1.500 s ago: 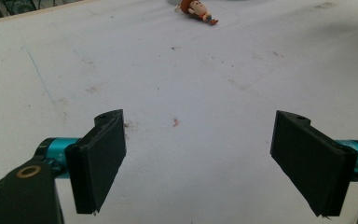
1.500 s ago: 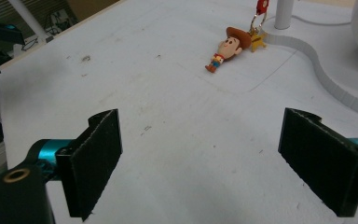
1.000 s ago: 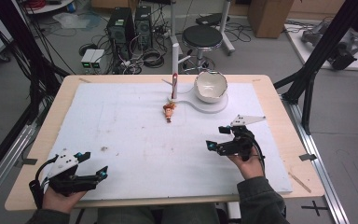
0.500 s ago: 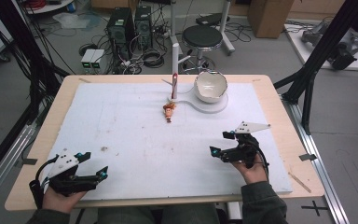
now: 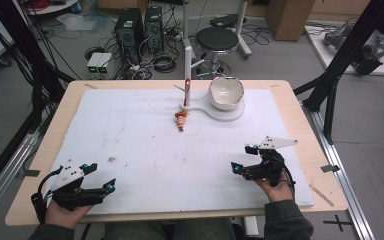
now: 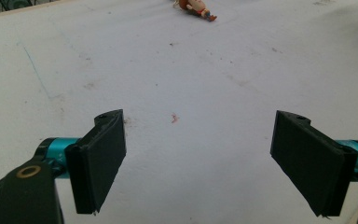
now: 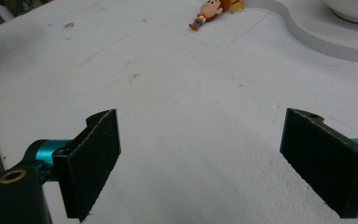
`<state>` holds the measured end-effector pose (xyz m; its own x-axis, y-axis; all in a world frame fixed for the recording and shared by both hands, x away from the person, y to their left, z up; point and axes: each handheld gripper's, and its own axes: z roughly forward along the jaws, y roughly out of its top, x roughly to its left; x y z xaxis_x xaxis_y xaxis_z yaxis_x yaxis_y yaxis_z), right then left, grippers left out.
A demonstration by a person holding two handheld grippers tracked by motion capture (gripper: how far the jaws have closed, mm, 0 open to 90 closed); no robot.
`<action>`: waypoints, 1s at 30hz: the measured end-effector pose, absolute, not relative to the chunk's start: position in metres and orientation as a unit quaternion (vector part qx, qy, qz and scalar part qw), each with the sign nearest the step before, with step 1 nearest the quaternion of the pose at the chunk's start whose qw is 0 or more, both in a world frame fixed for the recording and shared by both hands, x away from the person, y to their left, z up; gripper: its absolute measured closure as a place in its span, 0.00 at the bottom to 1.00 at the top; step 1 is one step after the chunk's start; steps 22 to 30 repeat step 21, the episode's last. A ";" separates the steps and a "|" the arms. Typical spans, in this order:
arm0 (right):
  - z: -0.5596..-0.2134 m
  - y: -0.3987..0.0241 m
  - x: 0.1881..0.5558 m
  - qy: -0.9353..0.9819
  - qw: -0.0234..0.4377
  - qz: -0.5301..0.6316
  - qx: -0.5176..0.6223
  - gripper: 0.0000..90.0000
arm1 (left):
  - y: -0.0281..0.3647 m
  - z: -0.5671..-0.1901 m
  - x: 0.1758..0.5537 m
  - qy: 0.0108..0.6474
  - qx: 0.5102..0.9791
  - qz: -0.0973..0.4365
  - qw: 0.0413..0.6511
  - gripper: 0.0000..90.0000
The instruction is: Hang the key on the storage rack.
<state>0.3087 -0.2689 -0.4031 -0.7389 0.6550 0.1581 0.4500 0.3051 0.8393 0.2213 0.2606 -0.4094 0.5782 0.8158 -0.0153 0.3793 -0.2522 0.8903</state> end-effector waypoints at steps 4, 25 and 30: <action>-0.403 -0.272 0.305 0.798 0.107 0.480 0.347 0.12 | 0.260 -0.410 0.221 0.395 0.757 0.232 0.466 0.21; -0.407 -0.274 0.301 0.800 0.105 0.481 0.343 0.12 | 0.260 -0.412 0.226 0.398 0.758 0.229 0.463 0.21; -0.407 -0.274 0.301 0.800 0.105 0.481 0.343 0.12 | 0.260 -0.412 0.226 0.398 0.758 0.229 0.463 0.21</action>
